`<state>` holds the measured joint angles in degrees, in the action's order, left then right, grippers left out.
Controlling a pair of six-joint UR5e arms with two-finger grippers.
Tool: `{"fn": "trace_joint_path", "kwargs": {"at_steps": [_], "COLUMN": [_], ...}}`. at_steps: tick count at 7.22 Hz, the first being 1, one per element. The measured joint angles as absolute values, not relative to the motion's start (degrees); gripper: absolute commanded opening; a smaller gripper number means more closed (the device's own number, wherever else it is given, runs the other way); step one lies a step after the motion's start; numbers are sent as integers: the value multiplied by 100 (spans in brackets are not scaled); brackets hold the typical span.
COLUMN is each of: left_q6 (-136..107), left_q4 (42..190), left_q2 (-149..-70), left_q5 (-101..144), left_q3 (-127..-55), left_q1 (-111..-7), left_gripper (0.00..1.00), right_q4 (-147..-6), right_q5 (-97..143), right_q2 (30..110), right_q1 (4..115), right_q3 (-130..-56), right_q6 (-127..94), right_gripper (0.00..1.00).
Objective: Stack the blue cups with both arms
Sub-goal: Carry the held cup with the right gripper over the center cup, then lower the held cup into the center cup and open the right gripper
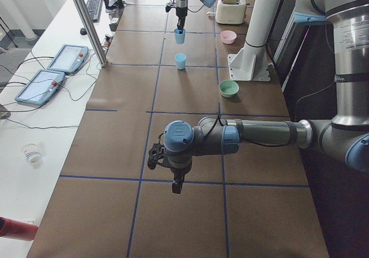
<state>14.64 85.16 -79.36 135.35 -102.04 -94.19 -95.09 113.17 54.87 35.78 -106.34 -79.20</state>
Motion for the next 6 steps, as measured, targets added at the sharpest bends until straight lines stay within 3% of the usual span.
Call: {"fn": "trace_joint_path", "kwargs": {"at_steps": [3, 6], "left_q6": [1457, 1453], "left_q4": [8533, 8534], "left_q2": [-7937, -7937], "left_q5": [13537, 13559], "left_q3": [-10184, -10180], "left_q1": [-9411, -9413], "left_gripper": [100, 100], "right_q4": [-9580, -9580], "right_q5": [10571, 10421], "right_q2": [4526, 4398], "right_q1": [2964, 2899], "right_q3": [-9958, -9752], "right_q6": [-8742, -8813], "right_gripper": [0, 3]}}
